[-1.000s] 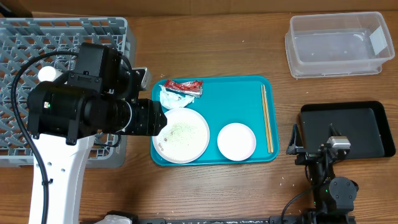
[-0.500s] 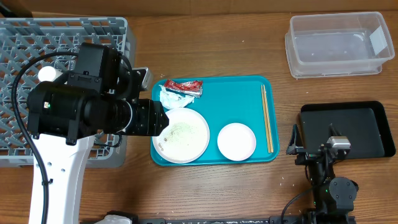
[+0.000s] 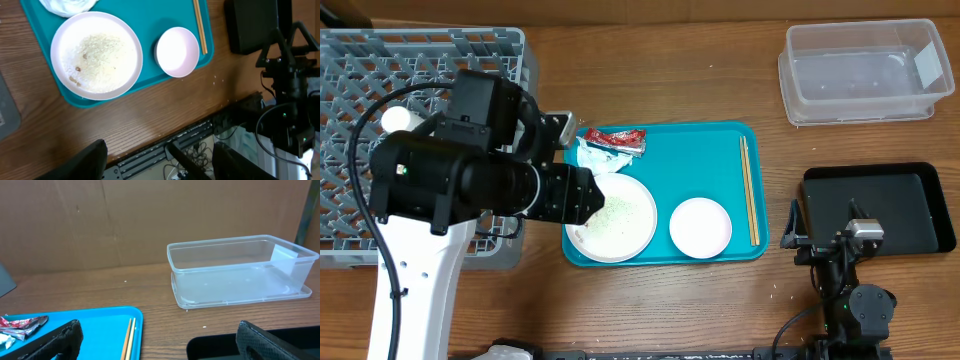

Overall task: Sort waste into correct bins and load items into the dishwasher
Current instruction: 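Swing the left gripper over the tray toward the small pink bowl, then lower the left gripper onto the small pink bowl and grasp it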

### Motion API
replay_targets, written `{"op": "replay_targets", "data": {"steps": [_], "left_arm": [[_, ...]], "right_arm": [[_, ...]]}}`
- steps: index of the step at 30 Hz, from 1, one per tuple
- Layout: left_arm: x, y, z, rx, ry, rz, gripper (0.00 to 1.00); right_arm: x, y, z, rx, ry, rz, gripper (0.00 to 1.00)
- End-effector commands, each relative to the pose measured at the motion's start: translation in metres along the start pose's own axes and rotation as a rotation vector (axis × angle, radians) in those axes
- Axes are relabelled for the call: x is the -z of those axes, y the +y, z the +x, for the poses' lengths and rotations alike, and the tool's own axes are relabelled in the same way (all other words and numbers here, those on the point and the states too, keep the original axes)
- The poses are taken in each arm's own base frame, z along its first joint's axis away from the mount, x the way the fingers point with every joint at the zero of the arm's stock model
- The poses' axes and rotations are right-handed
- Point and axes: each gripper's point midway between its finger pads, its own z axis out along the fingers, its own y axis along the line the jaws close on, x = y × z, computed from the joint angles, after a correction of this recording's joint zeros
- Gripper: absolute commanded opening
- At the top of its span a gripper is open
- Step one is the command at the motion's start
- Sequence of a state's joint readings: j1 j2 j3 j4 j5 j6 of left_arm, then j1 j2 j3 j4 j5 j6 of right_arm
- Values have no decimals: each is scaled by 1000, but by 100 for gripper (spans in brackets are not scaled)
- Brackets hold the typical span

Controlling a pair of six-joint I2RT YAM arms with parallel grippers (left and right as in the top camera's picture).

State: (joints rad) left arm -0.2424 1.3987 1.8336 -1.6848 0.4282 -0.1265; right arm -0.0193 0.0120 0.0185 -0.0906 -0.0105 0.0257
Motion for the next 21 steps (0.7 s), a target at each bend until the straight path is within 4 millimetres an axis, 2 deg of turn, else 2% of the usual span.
{"op": "replay_targets", "data": {"steps": [1,7,12,16,21], "left_arm": [[-3,-13,4,-63,3,34,70],[-10,-32,-3,-89,-20,57,82],[-31,-49,-6,-118,-10,58,88],[-60,-57,-9,-87,8,41,87],[-110,-67,-12,-156,48,21,89]], "right_arm": [[0,-3,1,0,-6,12,100],[0,-3,1,0,-6,12,100],[0,-3,1,0,-6,12,100],[0,-3,1,0,-6,12,100],[0,-3,1,0,-6,12,100]]}}
